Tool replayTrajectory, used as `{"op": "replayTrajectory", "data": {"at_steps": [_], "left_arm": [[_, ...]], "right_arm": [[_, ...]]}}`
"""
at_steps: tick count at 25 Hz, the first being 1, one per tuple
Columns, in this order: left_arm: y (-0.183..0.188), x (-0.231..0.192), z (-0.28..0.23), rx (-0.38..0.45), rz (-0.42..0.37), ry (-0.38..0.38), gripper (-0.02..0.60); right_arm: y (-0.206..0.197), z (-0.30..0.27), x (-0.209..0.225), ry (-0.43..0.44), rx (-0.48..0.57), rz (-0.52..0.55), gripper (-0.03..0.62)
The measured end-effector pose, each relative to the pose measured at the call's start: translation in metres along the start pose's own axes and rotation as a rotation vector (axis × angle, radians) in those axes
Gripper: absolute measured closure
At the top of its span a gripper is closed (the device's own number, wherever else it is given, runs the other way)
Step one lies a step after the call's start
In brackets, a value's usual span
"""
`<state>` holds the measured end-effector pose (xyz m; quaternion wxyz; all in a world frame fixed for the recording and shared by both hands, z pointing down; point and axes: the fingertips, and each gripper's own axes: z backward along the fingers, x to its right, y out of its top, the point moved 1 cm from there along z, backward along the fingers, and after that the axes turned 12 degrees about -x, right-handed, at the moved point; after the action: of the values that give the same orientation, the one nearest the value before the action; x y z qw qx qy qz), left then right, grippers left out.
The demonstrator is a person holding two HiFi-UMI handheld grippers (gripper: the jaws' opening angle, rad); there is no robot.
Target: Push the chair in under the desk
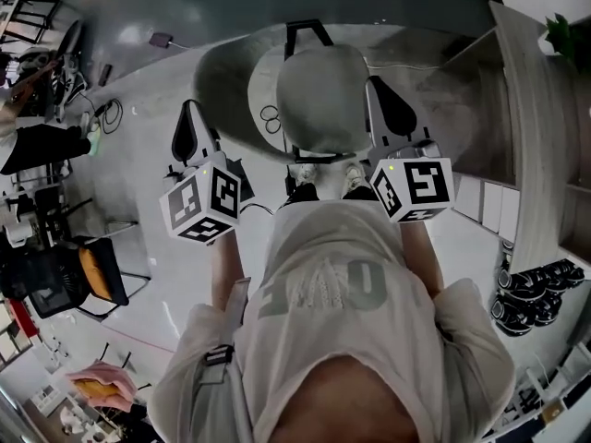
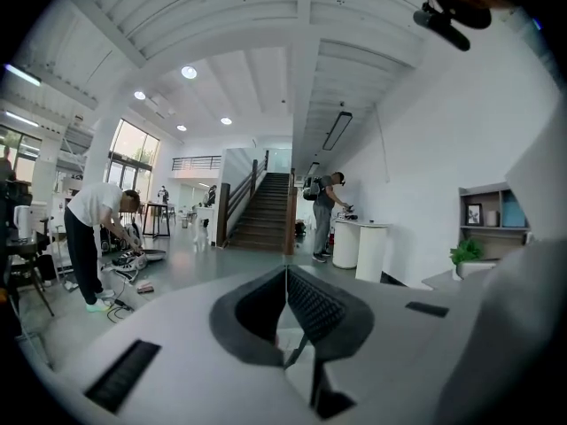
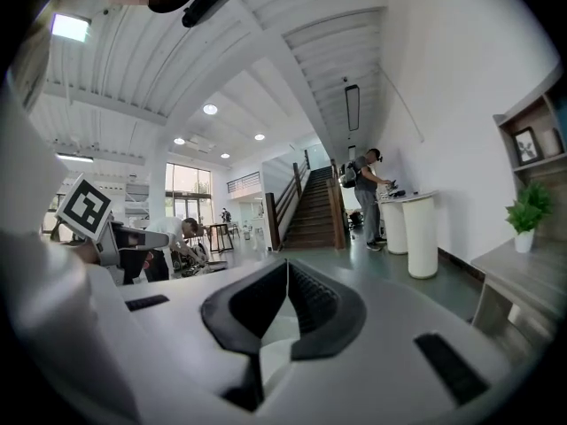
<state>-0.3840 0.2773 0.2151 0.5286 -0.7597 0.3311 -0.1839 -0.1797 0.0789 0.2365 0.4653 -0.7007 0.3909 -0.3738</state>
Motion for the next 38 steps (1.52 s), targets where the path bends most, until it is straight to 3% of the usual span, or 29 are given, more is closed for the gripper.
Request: {"op": "replayTrajectory", "data": {"at_steps": [7, 8, 10, 11, 12, 15, 21, 29, 34, 38], "left_arm": [[0.002, -0.064, -0.022, -0.027, -0.003, 0.049, 0.561], [-0.001, -0.073, -0.027, -0.044, 0.001, 0.046, 0.545], [-0.010, -0.089, -0.040, -0.090, 0.025, 0.022, 0.431], [-0.016, -0.097, -0.047, -0.114, 0.039, 0.011, 0.423], [-0.022, -0.106, -0.054, -0.138, 0.048, 0.002, 0.416], [-0.047, -0.132, -0.081, -0.220, 0.058, -0.029, 0.375], [-0.113, -0.156, -0.154, -0.416, 0.109, -0.178, 0.342], [-0.191, -0.166, -0.202, -0.612, 0.154, -0.237, 0.342], [-0.216, -0.168, -0.215, -0.657, 0.141, -0.270, 0.342], [-0.228, -0.169, -0.231, -0.681, 0.115, -0.292, 0.344]], "right_arm": [[-0.004, -0.065, -0.074, 0.149, -0.061, 0.024, 0.574], [-0.007, -0.076, -0.086, 0.163, -0.074, 0.023, 0.574], [-0.013, -0.094, -0.113, 0.205, -0.100, 0.019, 0.567], [-0.017, -0.104, -0.128, 0.234, -0.116, 0.018, 0.527], [-0.023, -0.114, -0.144, 0.263, -0.136, 0.018, 0.445], [-0.053, -0.144, -0.193, 0.318, -0.214, 0.043, 0.384], [-0.149, -0.206, -0.267, 0.386, -0.424, 0.070, 0.382], [-0.251, -0.249, -0.294, 0.410, -0.576, 0.029, 0.382], [-0.281, -0.261, -0.302, 0.394, -0.634, 0.056, 0.382], [-0.292, -0.268, -0.305, 0.410, -0.624, 0.037, 0.382]]}}
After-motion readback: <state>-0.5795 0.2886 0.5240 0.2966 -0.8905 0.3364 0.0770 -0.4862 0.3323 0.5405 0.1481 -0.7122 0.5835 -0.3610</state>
